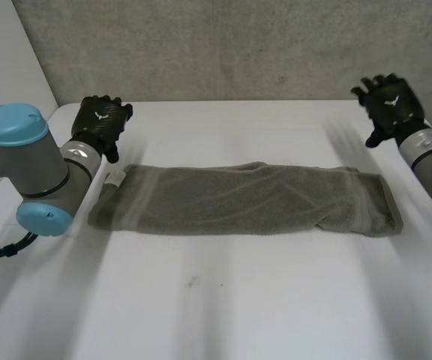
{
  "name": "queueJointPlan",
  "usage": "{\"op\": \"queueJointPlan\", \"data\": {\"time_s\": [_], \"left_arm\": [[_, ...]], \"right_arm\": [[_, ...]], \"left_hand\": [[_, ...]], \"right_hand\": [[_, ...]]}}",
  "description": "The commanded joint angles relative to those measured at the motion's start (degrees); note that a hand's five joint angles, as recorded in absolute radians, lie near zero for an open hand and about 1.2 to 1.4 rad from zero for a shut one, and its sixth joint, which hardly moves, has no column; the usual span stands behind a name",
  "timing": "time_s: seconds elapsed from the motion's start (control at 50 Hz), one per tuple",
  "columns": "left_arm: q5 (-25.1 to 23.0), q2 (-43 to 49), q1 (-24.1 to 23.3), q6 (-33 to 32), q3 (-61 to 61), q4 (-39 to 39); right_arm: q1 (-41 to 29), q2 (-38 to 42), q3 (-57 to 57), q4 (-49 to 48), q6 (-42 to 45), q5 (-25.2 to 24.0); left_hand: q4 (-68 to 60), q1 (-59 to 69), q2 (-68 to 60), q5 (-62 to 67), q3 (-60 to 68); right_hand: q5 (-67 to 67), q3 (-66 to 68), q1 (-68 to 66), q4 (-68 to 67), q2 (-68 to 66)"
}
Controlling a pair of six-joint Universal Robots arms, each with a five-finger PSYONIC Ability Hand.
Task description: Fold the towel.
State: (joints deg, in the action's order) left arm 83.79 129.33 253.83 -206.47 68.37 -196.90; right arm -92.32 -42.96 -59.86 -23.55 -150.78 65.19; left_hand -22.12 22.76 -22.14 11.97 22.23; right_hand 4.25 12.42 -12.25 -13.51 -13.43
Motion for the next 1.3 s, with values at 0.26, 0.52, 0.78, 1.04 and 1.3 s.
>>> {"op": "queueJointPlan", "data": {"time_s": [0.26,0.52,0.78,1.04,1.3], "left_arm": [[0.1,-11.6,0.4,9.4,12.0,0.3],[-0.3,-20.1,1.1,15.4,23.5,-0.2],[-0.2,-20.3,1.4,15.4,27.5,-0.9],[-0.2,-20.3,1.2,15.4,28.5,-1.4],[-0.1,-21.0,1.2,15.4,28.7,-1.6]], "right_arm": [[0.5,-20.9,-21.3,21.5,-8.3,14.0],[0.5,-20.2,-29.1,25.3,-8.2,13.5],[1.4,-15.7,-31.4,16.3,-7.3,13.8],[2.1,-12.6,-29.0,14.6,-3.3,14.1],[10.7,-17.9,-25.1,12.2,12.6,20.8]], "left_hand": [[-2.9,2.3,-2.9,3.0,2.8],[-2.2,1.6,-2.2,2.4,2.1],[-1.0,0.4,-1.0,1.2,0.9],[-0.7,0.1,-0.7,0.9,0.6],[-0.5,-0.1,-0.5,0.7,0.4]], "right_hand": [[-2.0,-0.2,0.0,1.3,1.2],[7.8,9.6,-9.8,-8.5,-8.6],[26.3,28.1,-28.3,-27.0,-27.1],[65.7,67.6,-67.8,-66.5,-66.6],[65.7,67.6,-67.8,-66.5,-66.6]]}}
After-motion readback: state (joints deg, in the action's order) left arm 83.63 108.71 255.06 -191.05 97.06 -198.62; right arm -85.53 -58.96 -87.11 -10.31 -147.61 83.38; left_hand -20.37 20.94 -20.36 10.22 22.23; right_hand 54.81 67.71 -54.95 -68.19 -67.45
